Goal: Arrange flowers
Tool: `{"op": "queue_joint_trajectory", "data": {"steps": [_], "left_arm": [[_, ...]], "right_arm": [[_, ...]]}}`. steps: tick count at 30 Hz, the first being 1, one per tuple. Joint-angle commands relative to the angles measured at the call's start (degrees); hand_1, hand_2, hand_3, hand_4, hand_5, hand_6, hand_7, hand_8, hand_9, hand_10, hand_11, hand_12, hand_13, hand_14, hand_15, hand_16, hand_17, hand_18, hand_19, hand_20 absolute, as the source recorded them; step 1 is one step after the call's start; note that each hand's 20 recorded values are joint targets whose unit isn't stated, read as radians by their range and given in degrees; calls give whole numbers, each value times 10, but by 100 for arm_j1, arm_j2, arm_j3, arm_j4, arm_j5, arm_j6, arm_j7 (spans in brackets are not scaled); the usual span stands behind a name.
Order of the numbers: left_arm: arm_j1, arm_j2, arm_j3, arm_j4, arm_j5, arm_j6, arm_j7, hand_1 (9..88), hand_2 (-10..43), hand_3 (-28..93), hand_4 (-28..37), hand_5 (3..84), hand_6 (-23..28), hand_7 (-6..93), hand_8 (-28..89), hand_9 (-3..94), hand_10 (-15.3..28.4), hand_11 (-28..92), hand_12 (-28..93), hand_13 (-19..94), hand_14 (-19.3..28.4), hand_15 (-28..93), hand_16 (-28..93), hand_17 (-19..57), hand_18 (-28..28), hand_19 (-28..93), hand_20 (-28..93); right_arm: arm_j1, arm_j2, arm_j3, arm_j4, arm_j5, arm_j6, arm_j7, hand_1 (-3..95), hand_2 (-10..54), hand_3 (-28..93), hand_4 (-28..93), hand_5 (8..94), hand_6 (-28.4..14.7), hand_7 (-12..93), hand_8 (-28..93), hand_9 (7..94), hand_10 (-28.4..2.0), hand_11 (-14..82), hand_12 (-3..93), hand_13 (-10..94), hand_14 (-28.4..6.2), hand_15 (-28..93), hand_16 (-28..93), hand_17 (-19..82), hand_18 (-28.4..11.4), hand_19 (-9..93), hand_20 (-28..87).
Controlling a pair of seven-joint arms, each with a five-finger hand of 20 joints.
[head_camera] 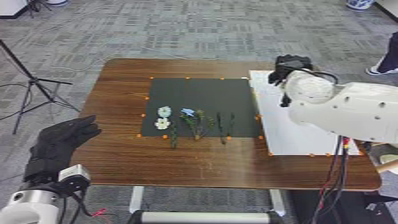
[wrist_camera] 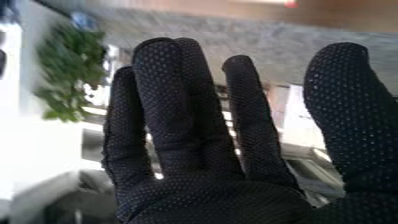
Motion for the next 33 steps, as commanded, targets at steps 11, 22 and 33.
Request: {"op": "queue_joint_trajectory", "data": {"steps": [11, 22, 33], "left_arm": [[-119, -9, 113, 37, -54, -41, 78, 243, -13, 875, -220, 562, 133, 161, -106, 470, 206, 378, 126, 335, 237, 563, -91, -57, 178, 433, 134], [-170, -68, 134, 52, -74, -37, 67, 244, -12, 875, -220, 562, 133, 161, -106, 471, 206, 379, 126, 335, 236, 563, -90, -56, 178, 432, 134], [-308, -76, 201, 97, -52, -80, 39, 242, -12, 876, -221, 563, 133, 161, -107, 472, 207, 380, 125, 336, 237, 564, -91, -56, 178, 432, 134]], "right_arm": [[-364, 261, -126, 373, -18, -46, 138, 320, -46, 793, -262, 498, -21, 200, -155, 618, -183, 242, 155, 603, -144, 673, 148, 187, -253, 841, 88], [-800, 384, 309, 530, -20, -148, 177, 322, -46, 796, -263, 498, -19, 204, -157, 620, -182, 242, 154, 605, -142, 674, 148, 189, -252, 839, 93], [-848, 203, 324, 601, -18, 10, 116, 325, -45, 800, -265, 499, -18, 205, -157, 624, -178, 244, 154, 609, -140, 673, 148, 189, -251, 838, 98]]}}
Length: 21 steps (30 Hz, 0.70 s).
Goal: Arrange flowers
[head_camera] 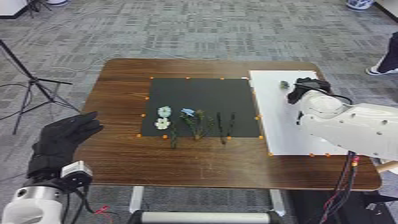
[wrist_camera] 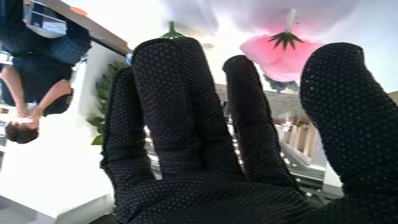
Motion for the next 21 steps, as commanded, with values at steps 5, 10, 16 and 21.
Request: {"op": "queue_joint_trajectory", "data": {"steps": [5, 10, 16, 21], "left_arm": [[-64, -71, 33, 28, 7, -74, -24, 242, -11, 877, -220, 563, 133, 161, -107, 472, 206, 380, 126, 336, 237, 565, -91, -56, 178, 432, 134], [-129, -94, 50, 34, 38, -84, -80, 242, -12, 878, -221, 563, 133, 161, -106, 472, 206, 381, 126, 336, 237, 564, -91, -55, 177, 432, 134], [-184, -106, 66, 58, 67, -105, -114, 242, -10, 877, -220, 564, 134, 160, -106, 471, 205, 382, 126, 336, 237, 564, -91, -55, 177, 432, 134], [-232, -130, 70, 64, 78, -117, -163, 242, -10, 877, -220, 563, 133, 161, -106, 471, 206, 381, 125, 336, 236, 563, -91, -56, 177, 432, 134]], "right_arm": [[-39, -220, 108, 96, -55, 96, -34, 329, -45, 801, -266, 499, -18, 207, -158, 625, -177, 244, 153, 610, -139, 673, 148, 190, -251, 838, 100], [-102, -308, 78, 108, -120, 176, -64, 342, -45, 802, -269, 512, -12, 211, -160, 634, -171, 248, 154, 613, -137, 671, 147, 191, -250, 837, 101], [-240, -394, 90, 153, -253, 311, 7, 391, -52, 808, -277, 578, 3, 232, -168, 679, -145, 260, 157, 639, -121, 659, 148, 203, -240, 837, 102], [-372, -479, 144, 254, -343, 450, 23, 410, -57, 797, -282, 600, 11, 255, -169, 697, -134, 272, 161, 652, -111, 655, 154, 209, -235, 840, 99]]}}
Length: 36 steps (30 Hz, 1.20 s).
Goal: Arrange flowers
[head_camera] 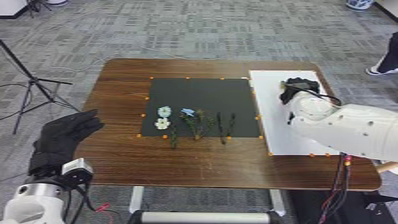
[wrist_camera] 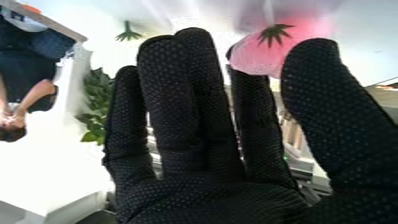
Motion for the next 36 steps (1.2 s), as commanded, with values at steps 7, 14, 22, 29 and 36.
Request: {"op": "queue_joint_trajectory", "data": {"steps": [7, 14, 22, 29, 36], "left_arm": [[-69, -117, 3, 22, 122, -129, -180, 242, -9, 879, -220, 563, 134, 161, -107, 471, 206, 382, 125, 336, 236, 563, -91, -56, 178, 433, 134], [-73, -162, -21, 27, 176, -193, -281, 243, -8, 878, -222, 564, 134, 161, -106, 471, 206, 381, 125, 336, 237, 564, -91, -56, 178, 433, 134], [-68, -193, -21, 29, 200, -227, -338, 242, -7, 879, -222, 563, 134, 161, -106, 471, 207, 380, 125, 336, 237, 565, -91, -56, 178, 433, 133], [16, -157, -26, 4, 151, -160, -257, 242, -6, 880, -222, 564, 134, 160, -106, 471, 207, 380, 125, 336, 237, 564, -91, -56, 178, 433, 134], [78, -169, -47, -23, 140, -105, -241, 241, -3, 879, -222, 564, 134, 160, -106, 472, 207, 380, 125, 336, 237, 564, -91, -56, 177, 433, 134]], "right_arm": [[-316, -208, 1, 127, -435, 548, 167, 490, -83, 727, -282, 657, 12, 332, -113, 774, -97, 221, 244, 687, -87, 639, 172, 231, -221, 851, 88], [-338, -186, -175, -48, -865, 1085, 208, 539, -86, 719, -282, 743, 30, 358, -94, 873, -53, 154, 340, 731, -53, 602, 250, 257, -207, 869, 76], [-280, -259, -186, -56, -992, 1237, 220, 544, -92, 721, -283, 764, 28, 337, -88, 888, -52, 161, 351, 740, -48, 601, 259, 259, -204, 872, 75], [-97, -372, -125, -196, -1067, 1439, 98, 546, -94, 722, -283, 777, 28, 320, -78, 894, -52, 170, 350, 746, -48, 601, 261, 260, -203, 874, 73], [104, -525, -183, -532, -1201, 1554, -106, 546, -95, 726, -283, 783, 27, 312, -72, 896, -53, 171, 351, 749, -49, 602, 266, 261, -202, 875, 73]]}}
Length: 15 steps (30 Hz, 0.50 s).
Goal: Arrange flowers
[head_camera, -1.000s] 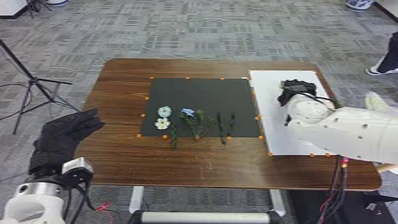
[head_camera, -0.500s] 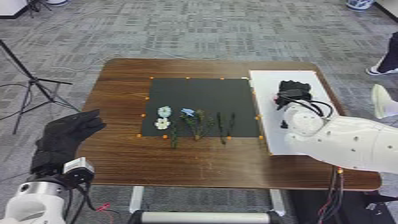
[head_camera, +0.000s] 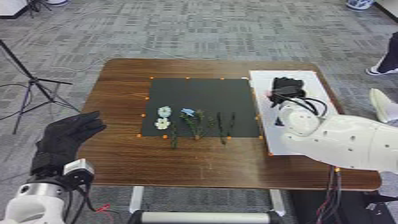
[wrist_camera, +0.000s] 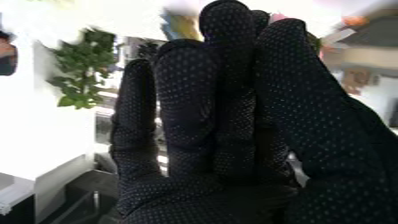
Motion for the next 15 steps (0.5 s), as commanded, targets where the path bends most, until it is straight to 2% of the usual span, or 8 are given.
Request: {"op": "queue_joint_trajectory", "data": {"steps": [1, 11, 13, 14, 15], "left_arm": [[131, -41, -20, -57, -44, 69, 22, 241, -3, 879, -222, 564, 134, 160, -106, 471, 207, 380, 125, 336, 237, 564, -91, -56, 177, 433, 134], [103, -86, -40, -65, 11, 40, -69, 240, -3, 881, -223, 563, 134, 160, -106, 471, 207, 381, 125, 335, 237, 564, -91, -56, 178, 432, 134], [107, -63, -36, -61, -9, 41, -28, 241, -2, 880, -224, 563, 134, 160, -106, 471, 207, 381, 125, 335, 237, 564, -91, -56, 178, 433, 134], [89, -94, -41, -54, 20, 15, -79, 241, -1, 880, -223, 563, 134, 160, -106, 471, 207, 381, 125, 335, 237, 564, -91, -56, 177, 433, 134], [97, -99, -48, -52, 14, 12, -76, 241, -1, 880, -223, 564, 134, 159, -106, 471, 207, 381, 125, 335, 237, 564, -91, -56, 177, 433, 134]], "right_arm": [[403, -284, -46, -445, -229, 248, -263, 546, -95, 727, -283, 784, 27, 311, -71, 897, -53, 170, 352, 748, -48, 602, 266, 261, -202, 876, 73], [422, -527, -134, -1001, -265, 297, -607, 545, -95, 729, -283, 786, 27, 307, -66, 899, -54, 171, 354, 747, -49, 602, 270, 260, -203, 877, 71], [410, -574, -190, -1089, -264, 305, -639, 545, -95, 729, -283, 786, 27, 307, -66, 899, -54, 170, 353, 747, -49, 602, 270, 260, -202, 877, 71], [373, -580, -199, -1135, -279, 321, -636, 545, -95, 729, -283, 786, 27, 307, -66, 899, -55, 171, 353, 747, -49, 602, 269, 260, -202, 877, 71], [309, -599, -169, -1162, -268, 321, -653, 544, -95, 730, -283, 786, 27, 307, -65, 899, -56, 171, 353, 747, -50, 602, 270, 260, -203, 877, 71]]}}
